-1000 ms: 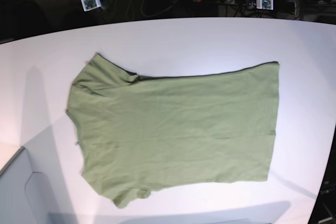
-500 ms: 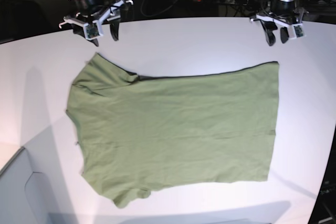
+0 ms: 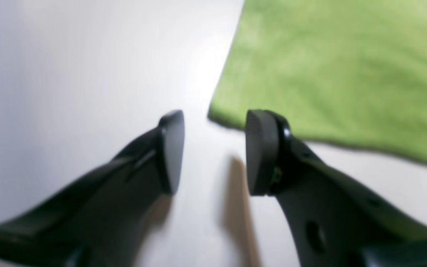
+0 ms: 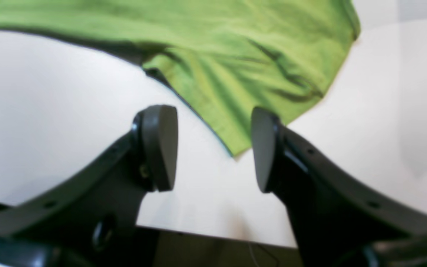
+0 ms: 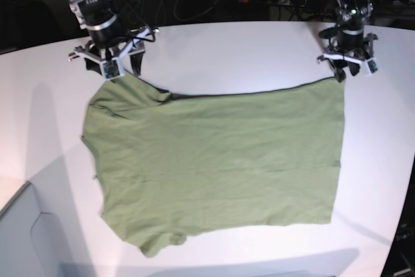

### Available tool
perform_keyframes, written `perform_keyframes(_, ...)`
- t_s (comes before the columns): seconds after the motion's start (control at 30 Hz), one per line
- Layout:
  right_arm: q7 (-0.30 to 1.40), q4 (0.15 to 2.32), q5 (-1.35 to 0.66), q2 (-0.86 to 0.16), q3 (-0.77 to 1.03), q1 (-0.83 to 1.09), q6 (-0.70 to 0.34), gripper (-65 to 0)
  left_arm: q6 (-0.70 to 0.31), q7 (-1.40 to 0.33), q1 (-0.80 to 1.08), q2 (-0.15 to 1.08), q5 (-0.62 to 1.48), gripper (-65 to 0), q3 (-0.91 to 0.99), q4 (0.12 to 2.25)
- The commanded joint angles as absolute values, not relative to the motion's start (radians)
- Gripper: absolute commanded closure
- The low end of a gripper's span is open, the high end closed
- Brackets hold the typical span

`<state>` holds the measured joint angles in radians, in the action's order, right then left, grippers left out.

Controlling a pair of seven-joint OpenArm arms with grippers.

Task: Fold the T-shirt properly
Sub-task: 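Grasp the shirt's shoulder corners with both grippers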

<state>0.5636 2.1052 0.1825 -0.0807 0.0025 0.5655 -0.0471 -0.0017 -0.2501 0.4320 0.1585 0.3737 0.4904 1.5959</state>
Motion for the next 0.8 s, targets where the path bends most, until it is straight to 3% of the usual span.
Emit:
perform_keyframes(0.0, 0.544, 2.121, 0.185, -0.085, 0.004, 0.559, -0.054, -30.1, -0.001, -0.225, 0.421, 0.173, 0.375, -26.4, 0.496, 1.607)
perform_keyframes(0.77, 0.545, 2.111, 0.186, -0.085, 0.005, 0.559, -0.053, -30.3, -0.001, -0.225, 0.335, 0.173, 0.374, -26.0, 0.444, 1.449)
